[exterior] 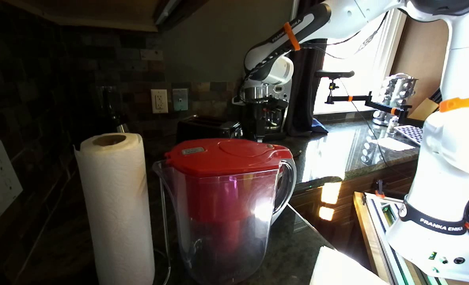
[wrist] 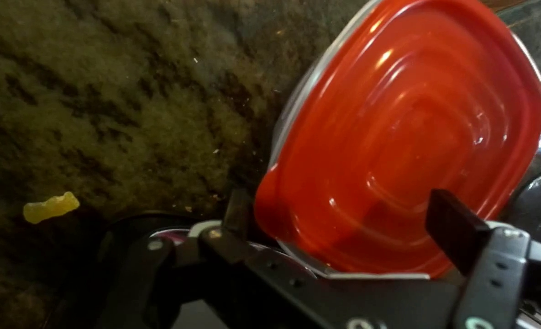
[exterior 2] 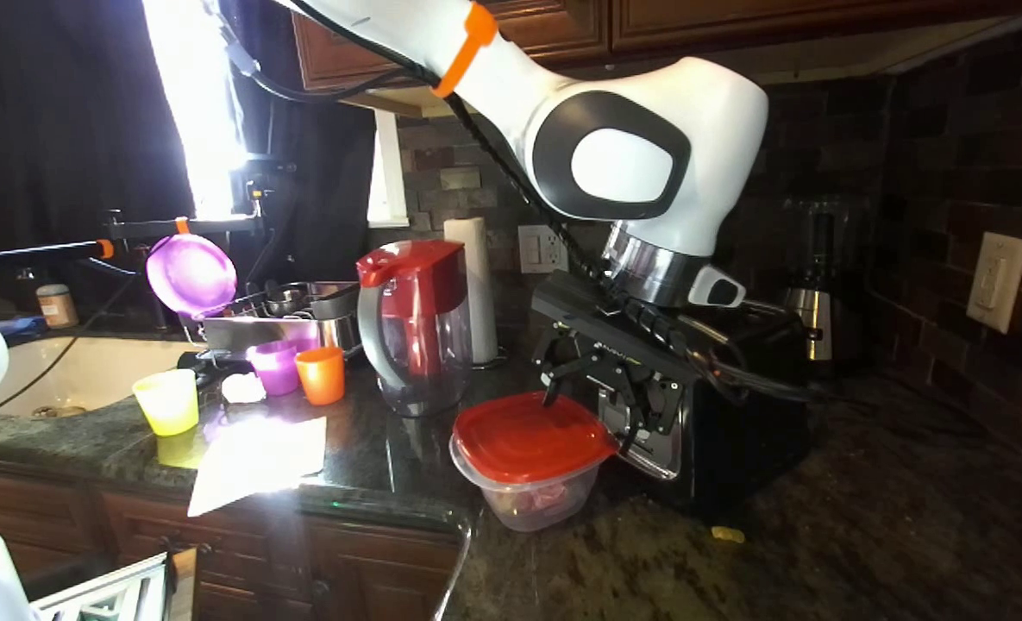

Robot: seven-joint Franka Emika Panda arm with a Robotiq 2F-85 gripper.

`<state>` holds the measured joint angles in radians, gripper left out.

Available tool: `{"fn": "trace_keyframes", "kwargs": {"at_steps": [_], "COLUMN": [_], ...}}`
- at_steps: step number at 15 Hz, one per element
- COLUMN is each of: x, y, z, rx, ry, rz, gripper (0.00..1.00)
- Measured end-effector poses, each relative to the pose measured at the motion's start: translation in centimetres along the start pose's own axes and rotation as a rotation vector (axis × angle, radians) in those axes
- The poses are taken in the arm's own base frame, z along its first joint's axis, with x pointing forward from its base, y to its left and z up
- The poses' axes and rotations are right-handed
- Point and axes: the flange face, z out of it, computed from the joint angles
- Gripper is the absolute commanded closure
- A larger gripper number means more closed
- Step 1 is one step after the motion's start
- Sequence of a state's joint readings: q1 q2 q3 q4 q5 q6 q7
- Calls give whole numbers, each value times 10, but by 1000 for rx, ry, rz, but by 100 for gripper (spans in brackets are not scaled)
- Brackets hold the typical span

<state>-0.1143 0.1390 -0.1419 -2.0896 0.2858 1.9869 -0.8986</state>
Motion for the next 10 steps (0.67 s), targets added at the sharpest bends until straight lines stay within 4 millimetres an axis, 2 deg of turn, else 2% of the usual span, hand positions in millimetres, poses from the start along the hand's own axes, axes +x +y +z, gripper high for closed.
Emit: {"fn": "trace_keyframes", "kwargs": {"at_steps": [10], "x": [7], "y": [11], "z": [13], "rx": [42], "ry": [-16], "rz": [11], "gripper": [0]}}
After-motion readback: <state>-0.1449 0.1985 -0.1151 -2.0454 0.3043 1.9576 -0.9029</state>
